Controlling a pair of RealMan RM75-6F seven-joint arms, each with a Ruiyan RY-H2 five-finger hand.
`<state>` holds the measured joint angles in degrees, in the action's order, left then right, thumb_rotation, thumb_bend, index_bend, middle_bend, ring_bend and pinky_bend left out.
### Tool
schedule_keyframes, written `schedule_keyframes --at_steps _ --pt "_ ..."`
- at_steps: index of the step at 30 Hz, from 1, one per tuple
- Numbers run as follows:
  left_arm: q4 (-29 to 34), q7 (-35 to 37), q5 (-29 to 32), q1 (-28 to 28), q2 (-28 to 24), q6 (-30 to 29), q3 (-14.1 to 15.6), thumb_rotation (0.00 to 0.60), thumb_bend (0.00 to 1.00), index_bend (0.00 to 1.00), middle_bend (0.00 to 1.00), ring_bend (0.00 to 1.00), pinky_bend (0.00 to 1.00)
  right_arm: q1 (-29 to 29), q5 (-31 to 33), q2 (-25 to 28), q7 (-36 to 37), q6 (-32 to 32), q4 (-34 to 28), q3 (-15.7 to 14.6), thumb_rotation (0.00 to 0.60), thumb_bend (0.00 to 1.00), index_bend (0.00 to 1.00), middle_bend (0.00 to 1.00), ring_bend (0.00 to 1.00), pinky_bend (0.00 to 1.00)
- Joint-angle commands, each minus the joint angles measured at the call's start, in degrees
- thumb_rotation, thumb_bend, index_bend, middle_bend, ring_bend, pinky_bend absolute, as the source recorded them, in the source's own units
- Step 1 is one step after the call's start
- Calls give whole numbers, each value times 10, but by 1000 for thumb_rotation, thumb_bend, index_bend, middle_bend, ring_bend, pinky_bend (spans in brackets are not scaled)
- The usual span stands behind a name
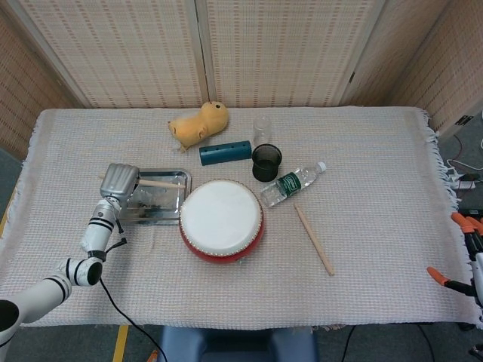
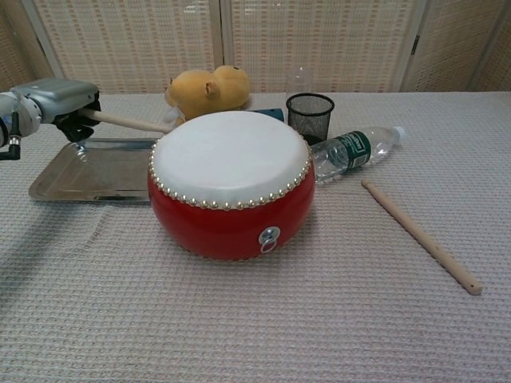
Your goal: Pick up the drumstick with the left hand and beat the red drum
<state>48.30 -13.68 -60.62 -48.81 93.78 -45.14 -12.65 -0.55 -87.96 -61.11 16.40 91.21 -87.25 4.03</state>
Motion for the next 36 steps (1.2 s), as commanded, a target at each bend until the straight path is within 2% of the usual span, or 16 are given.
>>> schedule_keyframes --at_steps 1,5,8,10,12,15,18,24,26,29,36 --pt "-25 7 5 -11 21 16 -7 600 693 1000 1000 931 1000 0 2 0 -1 -1 0 0 600 85 34 126 0 38" --pt "-47 15 28 -20 39 37 -24 600 690 989 1000 921 1000 -1 6 1 -4 -2 -2 1 600 86 34 126 0 38" --pt "-61 1 39 -26 49 49 -27 600 676 939 991 882 993 -1 9 2 -5 -4 -3 2 600 86 34 126 0 38" --pt "-63 -12 47 -28 50 56 -27 600 654 867 935 815 971 -1 10 2 -6 -6 -3 3 600 86 34 126 0 38" --pt "-59 -29 57 -29 51 55 -30 600 629 775 834 717 932 0 12 2 -5 -8 -3 3 600 85 33 126 0 38" --pt "-42 -52 75 -28 47 51 -34 600 592 619 652 549 791 1 12 2 -5 -10 -2 3 600 85 31 126 0 38" --pt "-11 -76 93 -25 32 54 -35 600 544 449 454 354 553 2 12 1 -4 -10 -1 4 600 86 31 126 0 38" --pt "54 -113 135 -23 1 59 -35 600 433 140 155 69 223 1 10 -1 -2 -7 0 4 600 86 31 126 0 38" --pt "68 -119 148 -24 -5 59 -35 600 377 48 65 9 145 1 9 -1 -1 -6 1 4 600 85 31 126 0 38" --pt "81 -127 165 -26 -11 55 -35 600 317 0 0 0 74 -1 9 -1 -1 -4 1 4 600 85 30 126 0 38" --pt "90 -131 186 -29 -17 57 -31 600 250 0 0 0 34 -2 9 -1 -1 -1 2 4 600 86 30 126 0 38"
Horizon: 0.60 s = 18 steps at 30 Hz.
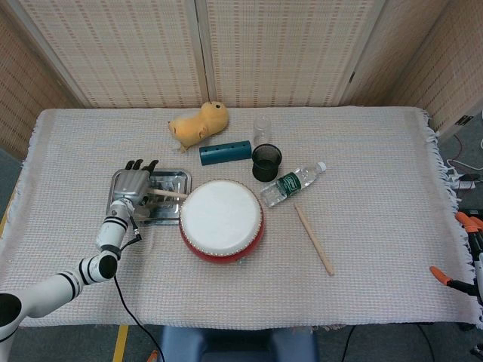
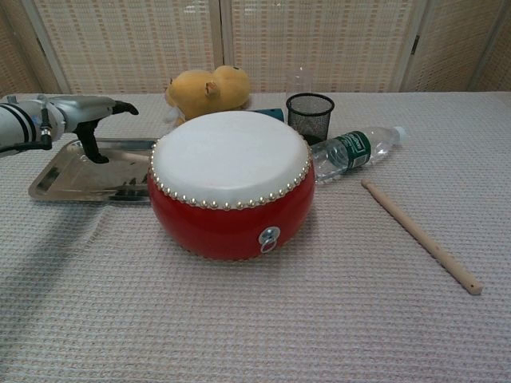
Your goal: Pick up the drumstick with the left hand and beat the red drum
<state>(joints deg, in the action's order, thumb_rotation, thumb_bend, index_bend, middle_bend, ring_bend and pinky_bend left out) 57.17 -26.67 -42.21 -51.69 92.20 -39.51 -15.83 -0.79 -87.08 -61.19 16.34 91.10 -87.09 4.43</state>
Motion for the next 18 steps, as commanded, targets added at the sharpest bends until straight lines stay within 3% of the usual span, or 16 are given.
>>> schedule_keyframes --at_steps 1,8,13,18 --pt "1 -1 4 -1 -1 1 1 600 244 0 0 0 32 0 0 0 0 0 0 0 600 86 30 126 0 38" --pt "21 13 20 2 -16 -6 -1 600 222 0 0 0 17 1 -2 0 1 0 0 0 600 85 30 126 0 38" --pt "74 78 5 30 -46 -58 -30 600 230 0 0 0 17 0 -5 3 1 3 -3 0 600 85 30 126 0 38" --pt "162 163 -56 88 -95 -142 -44 600 304 38 45 0 20 2 -3 13 19 -6 -6 -1 600 85 35 126 0 38"
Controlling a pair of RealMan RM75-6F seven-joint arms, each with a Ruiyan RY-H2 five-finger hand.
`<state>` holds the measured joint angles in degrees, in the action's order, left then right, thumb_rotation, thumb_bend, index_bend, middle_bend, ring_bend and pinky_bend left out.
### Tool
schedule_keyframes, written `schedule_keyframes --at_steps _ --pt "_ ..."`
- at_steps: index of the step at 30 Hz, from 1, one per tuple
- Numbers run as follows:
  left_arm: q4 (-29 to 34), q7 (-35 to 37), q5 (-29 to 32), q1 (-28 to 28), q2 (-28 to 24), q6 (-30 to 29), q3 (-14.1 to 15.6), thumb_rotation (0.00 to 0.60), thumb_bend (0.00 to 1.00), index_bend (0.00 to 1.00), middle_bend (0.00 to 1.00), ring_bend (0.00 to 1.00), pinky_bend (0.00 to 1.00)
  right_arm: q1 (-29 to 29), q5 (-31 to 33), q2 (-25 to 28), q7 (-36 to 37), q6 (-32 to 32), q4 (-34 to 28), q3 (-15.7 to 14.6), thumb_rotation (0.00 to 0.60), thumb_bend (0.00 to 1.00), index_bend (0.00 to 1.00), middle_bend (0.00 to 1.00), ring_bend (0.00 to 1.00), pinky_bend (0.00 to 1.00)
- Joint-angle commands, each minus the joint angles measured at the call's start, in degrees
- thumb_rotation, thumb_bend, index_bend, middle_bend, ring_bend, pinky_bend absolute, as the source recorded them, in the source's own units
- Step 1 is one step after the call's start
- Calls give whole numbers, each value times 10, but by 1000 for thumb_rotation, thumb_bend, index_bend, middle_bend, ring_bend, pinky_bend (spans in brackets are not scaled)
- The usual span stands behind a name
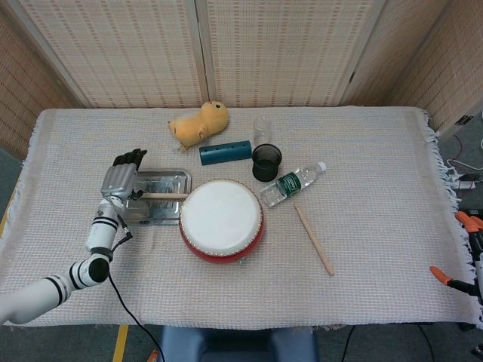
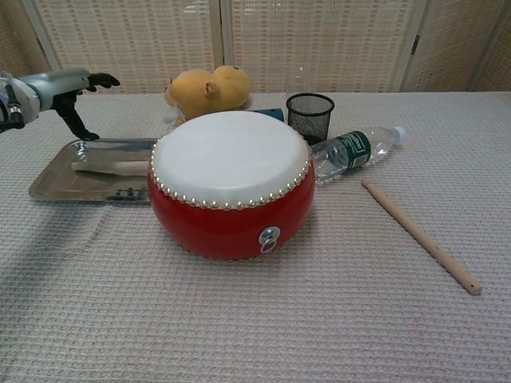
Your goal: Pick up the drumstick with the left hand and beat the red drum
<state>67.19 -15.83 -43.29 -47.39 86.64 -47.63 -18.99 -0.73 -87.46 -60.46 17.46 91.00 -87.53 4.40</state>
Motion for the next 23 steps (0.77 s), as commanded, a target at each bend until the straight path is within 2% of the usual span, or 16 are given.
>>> schedule_keyframes --at_steps 1,5,11,17,23 --pt "77 61 -57 58 -49 -79 -10 600 313 61 61 0 21 2 0 8 12 -8 -1 -1 600 85 38 126 0 38" --pt "135 57 -111 116 -92 -164 24 600 330 131 96 0 27 7 3 17 37 -21 3 -1 600 86 63 126 0 38" --pt "213 61 -175 206 -140 -262 84 600 329 181 122 0 31 17 -2 14 54 -38 18 -5 600 86 82 125 0 38" --pt "249 61 -238 288 -159 -362 137 600 329 195 126 0 32 21 -14 5 49 -45 24 -15 600 86 80 115 0 29" --pt "273 74 -296 339 -171 -408 177 600 329 195 125 0 33 18 -15 -12 35 -39 23 -18 600 85 67 106 0 12"
